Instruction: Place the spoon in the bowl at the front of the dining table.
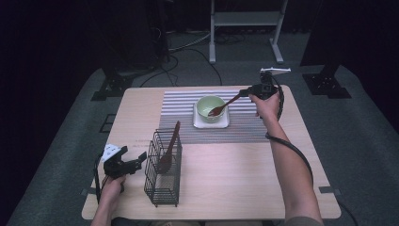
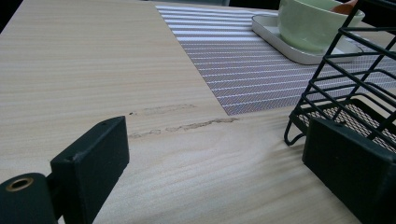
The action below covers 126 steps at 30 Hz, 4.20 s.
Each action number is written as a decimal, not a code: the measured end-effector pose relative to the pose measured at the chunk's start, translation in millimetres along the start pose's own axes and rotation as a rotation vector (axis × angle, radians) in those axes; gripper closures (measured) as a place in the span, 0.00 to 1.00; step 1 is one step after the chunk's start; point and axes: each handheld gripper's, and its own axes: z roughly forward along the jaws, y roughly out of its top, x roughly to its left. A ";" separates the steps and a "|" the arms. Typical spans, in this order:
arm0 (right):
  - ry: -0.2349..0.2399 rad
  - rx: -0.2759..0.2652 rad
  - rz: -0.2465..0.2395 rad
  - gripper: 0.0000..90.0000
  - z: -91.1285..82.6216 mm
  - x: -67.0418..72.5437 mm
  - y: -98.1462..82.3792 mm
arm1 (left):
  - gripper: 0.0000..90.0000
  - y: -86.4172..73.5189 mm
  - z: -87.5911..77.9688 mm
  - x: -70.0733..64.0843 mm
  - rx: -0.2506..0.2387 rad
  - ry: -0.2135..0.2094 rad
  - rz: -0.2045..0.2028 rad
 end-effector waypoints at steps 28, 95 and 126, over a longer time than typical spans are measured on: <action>0.024 0.009 0.038 0.92 14.1 -15.2 -6.8 | 0.07 0.1 0.0 0.3 0.003 0.001 -0.001; 0.140 0.130 -0.043 0.36 -0.4 -8.5 -63.5 | 0.07 -0.1 -0.2 -0.3 0.007 0.004 0.005; 0.162 0.237 -0.123 0.32 -0.7 4.6 -96.8 | 0.07 0.0 -0.3 -0.4 0.008 0.006 0.008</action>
